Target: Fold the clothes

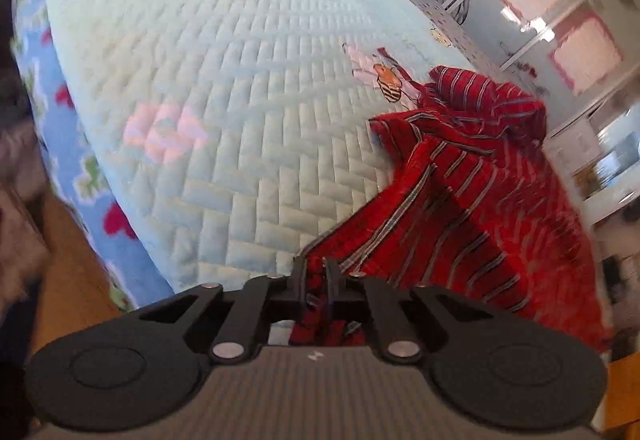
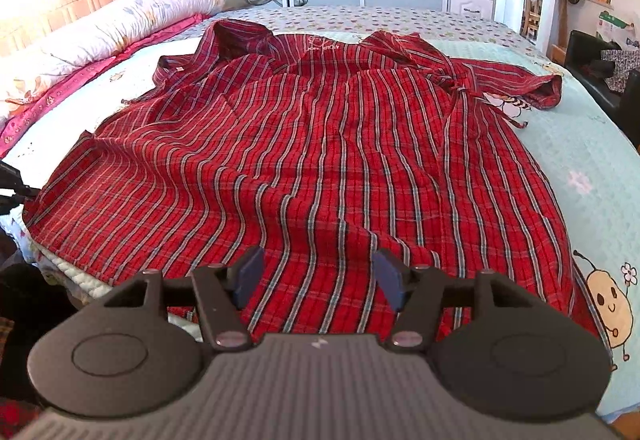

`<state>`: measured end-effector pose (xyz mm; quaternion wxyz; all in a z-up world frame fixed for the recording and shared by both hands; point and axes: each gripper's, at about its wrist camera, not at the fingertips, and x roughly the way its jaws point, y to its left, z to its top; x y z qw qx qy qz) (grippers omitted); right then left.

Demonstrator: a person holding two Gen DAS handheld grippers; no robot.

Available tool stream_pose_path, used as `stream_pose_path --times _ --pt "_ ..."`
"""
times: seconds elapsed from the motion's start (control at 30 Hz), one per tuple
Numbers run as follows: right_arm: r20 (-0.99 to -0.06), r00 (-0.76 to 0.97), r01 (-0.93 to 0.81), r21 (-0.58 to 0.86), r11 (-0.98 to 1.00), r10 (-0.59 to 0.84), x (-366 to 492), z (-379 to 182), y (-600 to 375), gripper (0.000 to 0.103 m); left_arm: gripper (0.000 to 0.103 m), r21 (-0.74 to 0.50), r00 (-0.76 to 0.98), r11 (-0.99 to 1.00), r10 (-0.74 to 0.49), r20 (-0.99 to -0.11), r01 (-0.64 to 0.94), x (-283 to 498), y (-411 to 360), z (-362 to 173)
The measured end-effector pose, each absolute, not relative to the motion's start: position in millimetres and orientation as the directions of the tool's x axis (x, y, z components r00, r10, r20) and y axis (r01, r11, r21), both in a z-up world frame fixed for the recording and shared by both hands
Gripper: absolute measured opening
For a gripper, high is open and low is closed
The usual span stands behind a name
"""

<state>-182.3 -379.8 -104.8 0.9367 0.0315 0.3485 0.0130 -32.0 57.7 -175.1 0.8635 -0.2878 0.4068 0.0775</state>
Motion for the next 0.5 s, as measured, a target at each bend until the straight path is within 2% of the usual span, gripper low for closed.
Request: stream_pose_path --times 0.1,0.17,0.3,0.43,0.5 --pt "-0.651 0.758 0.01 0.076 0.997 0.042 -183.7 -107.2 -383.6 0.063 0.004 -0.342 0.679 0.87 -0.011 -0.734 -0.355 -33.7 41.4 -157.4" --pt "-0.651 0.758 0.024 0.087 0.996 0.039 -186.0 -109.2 -389.4 0.063 0.003 -0.315 0.715 0.906 -0.02 -0.699 -0.283 -35.7 25.4 -139.4" --pt "-0.656 0.754 0.07 0.138 0.988 0.038 -188.8 -115.0 -404.4 0.063 0.003 -0.278 0.758 0.961 -0.18 -0.627 -0.002 -40.1 -31.4 -107.3" --pt "-0.656 0.753 0.104 0.191 0.976 0.049 -190.9 -120.9 -414.0 0.063 0.005 -0.148 0.548 0.911 -0.355 -0.757 0.386 -48.1 -124.7 -132.0" --pt "-0.655 0.754 0.113 0.209 0.971 0.053 -192.8 -123.6 -418.1 0.063 0.009 -0.112 0.436 0.847 -0.375 -0.818 0.519 -57.1 -160.8 -152.5"
